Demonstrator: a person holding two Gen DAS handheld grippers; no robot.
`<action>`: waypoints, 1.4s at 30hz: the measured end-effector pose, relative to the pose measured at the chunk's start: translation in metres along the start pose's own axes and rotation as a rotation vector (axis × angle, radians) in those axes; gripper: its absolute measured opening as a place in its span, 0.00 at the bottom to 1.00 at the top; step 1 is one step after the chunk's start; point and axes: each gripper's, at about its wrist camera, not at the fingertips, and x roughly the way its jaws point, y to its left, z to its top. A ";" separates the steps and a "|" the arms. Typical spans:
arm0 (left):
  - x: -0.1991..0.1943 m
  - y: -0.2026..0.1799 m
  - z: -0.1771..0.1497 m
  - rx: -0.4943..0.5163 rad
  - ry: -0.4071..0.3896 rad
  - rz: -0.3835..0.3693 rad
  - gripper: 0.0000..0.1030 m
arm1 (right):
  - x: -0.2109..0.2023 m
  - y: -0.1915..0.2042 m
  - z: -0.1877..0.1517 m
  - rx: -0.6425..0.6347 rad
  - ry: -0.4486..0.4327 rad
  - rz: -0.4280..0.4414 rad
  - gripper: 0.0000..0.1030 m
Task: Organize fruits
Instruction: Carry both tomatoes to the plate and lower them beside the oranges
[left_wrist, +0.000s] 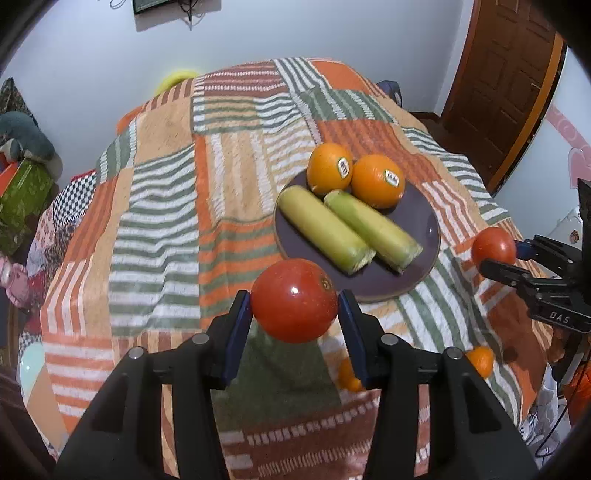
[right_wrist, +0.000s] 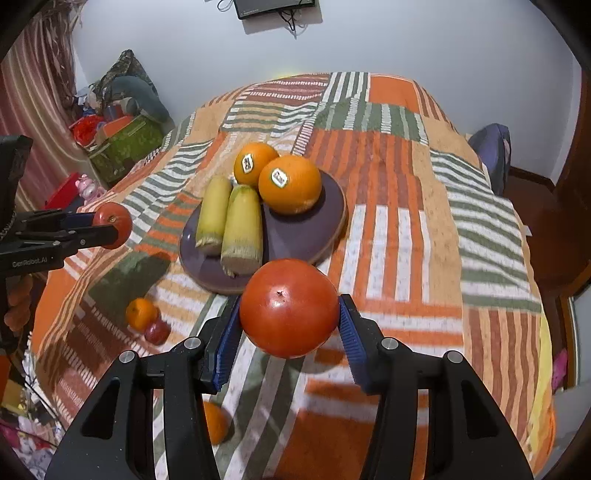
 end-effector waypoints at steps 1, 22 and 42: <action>0.002 -0.001 0.003 0.001 -0.004 -0.003 0.46 | 0.003 0.000 0.004 -0.004 -0.002 0.000 0.46; 0.071 -0.024 0.063 0.007 0.025 -0.080 0.46 | 0.054 0.003 0.041 -0.066 0.003 0.032 0.46; 0.089 -0.029 0.079 -0.002 0.016 -0.065 0.47 | 0.076 0.000 0.049 -0.017 0.022 0.063 0.46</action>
